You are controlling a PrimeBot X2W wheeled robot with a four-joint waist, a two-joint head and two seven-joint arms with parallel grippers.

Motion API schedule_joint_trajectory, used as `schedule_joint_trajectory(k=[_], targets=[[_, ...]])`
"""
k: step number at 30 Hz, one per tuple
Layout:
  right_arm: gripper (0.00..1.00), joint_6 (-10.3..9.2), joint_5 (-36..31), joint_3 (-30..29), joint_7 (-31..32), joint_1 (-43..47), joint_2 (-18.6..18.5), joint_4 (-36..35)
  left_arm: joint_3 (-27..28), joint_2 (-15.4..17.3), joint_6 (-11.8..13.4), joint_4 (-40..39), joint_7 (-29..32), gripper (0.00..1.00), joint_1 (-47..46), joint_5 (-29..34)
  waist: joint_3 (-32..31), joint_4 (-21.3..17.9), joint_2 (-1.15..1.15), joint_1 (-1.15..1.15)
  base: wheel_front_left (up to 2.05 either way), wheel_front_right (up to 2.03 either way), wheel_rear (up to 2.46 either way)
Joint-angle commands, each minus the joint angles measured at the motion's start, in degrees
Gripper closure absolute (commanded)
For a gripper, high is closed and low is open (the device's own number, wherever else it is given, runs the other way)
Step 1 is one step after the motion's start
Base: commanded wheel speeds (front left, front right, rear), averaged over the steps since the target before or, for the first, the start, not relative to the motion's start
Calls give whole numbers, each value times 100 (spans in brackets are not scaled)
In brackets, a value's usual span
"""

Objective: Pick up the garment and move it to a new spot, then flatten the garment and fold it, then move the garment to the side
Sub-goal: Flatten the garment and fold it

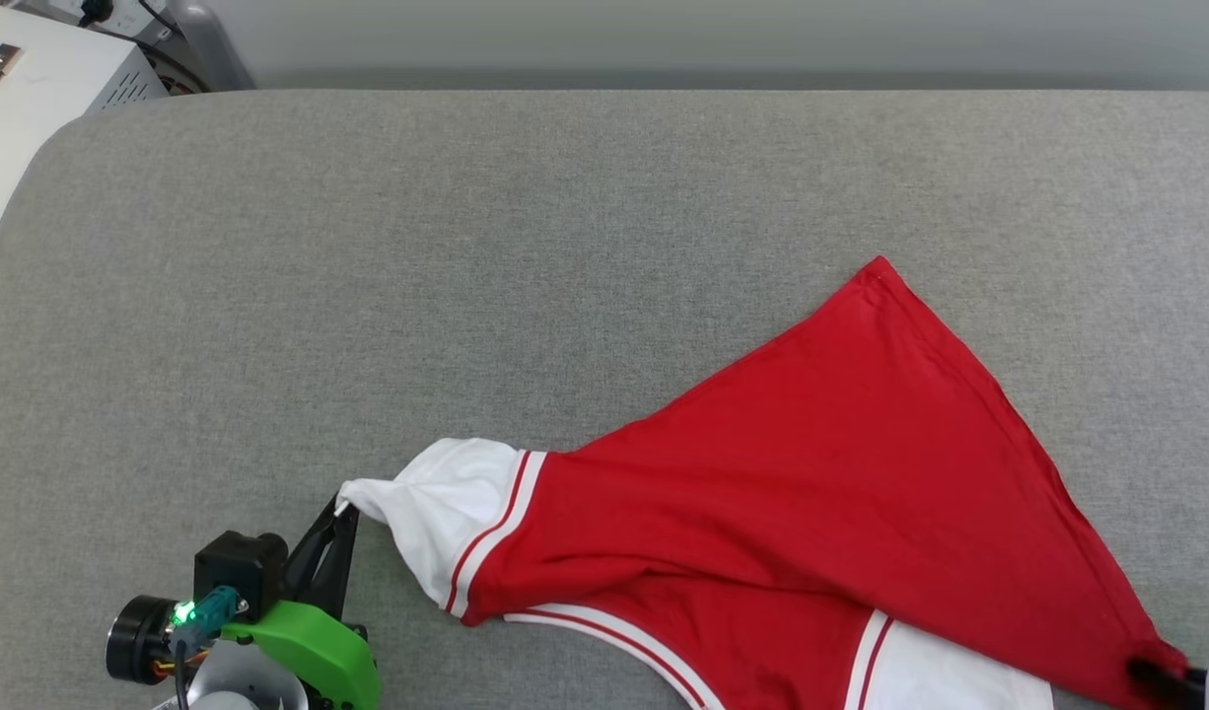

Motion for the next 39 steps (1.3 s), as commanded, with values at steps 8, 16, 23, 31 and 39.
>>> schedule_joint_trajectory(k=[8, 16, 23, 31, 39], targets=[[0, -12, 60, -661, -240, -837, -208, -981, -76, 22, 91, -257, 74, 100, -9, 21, 11, 155, 0, 0, 0, 0, 0], [0, -12, -225, -15, 698, -2627, -697, -1332, -143, -13, 89, -472, 121, 100, -252, 110, 380, 448, 0, 0, 0, 0, 0], [0, -12, -516, 1379, 1953, -4395, -810, -556, -269, -158, -7, -512, 132, 100, -666, 238, 784, 800, 0, 0, 0, 0, 0], [0, -12, -660, 2266, 2654, -5553, -592, 635, -385, -386, -114, -463, 49, 100, -1084, 360, 1224, 1125, 0, 0, 0, 0, 0], [0, -12, -731, 2969, 2505, -5647, -486, 1534, -418, -528, -267, -272, -59, 100, -1338, 389, 1535, 1267, 0, 0, 0, 0, 0]])
